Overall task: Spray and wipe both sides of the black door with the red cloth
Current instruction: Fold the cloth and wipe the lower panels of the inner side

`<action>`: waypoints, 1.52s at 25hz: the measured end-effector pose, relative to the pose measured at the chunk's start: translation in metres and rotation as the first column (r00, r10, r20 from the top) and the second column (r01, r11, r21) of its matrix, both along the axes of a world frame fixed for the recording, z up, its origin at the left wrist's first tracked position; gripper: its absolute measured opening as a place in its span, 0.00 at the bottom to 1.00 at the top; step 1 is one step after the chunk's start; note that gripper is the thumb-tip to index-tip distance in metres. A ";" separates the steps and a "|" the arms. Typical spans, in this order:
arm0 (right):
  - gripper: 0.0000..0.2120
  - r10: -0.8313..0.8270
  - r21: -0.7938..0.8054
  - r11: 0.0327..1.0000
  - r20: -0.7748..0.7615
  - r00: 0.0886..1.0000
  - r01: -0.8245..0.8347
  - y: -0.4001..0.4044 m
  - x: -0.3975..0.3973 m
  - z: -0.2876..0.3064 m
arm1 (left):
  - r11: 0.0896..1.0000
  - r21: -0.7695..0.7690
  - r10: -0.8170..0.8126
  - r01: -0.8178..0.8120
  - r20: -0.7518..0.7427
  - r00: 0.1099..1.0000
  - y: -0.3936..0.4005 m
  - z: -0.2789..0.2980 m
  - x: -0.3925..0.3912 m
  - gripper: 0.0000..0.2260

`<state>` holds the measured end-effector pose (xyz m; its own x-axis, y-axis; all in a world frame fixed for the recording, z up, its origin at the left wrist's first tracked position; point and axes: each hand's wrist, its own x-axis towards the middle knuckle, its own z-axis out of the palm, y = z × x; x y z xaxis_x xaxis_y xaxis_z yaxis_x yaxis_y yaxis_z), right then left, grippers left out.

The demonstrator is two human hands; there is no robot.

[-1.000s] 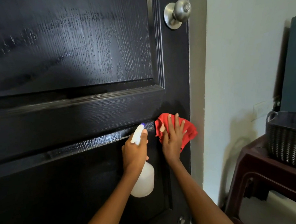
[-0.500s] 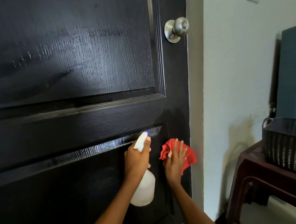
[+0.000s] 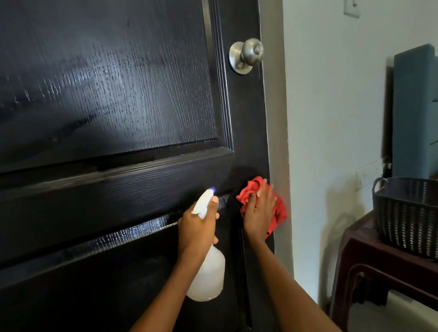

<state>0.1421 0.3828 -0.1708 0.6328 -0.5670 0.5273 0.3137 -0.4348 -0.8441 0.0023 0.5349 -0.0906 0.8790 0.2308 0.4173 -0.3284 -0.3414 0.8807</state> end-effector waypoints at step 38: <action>0.15 0.129 0.521 0.852 -0.114 0.985 -0.051 0.020 -0.103 -0.246 | 0.996 -0.030 0.063 -0.081 -0.384 0.921 0.037 -0.198 -0.049 0.19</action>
<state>0.0392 0.4027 -0.4169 0.7389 -0.6693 0.0780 0.1924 0.0986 -0.9764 -0.0469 0.5714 -0.2883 0.9499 0.3100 0.0407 0.0601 -0.3088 0.9492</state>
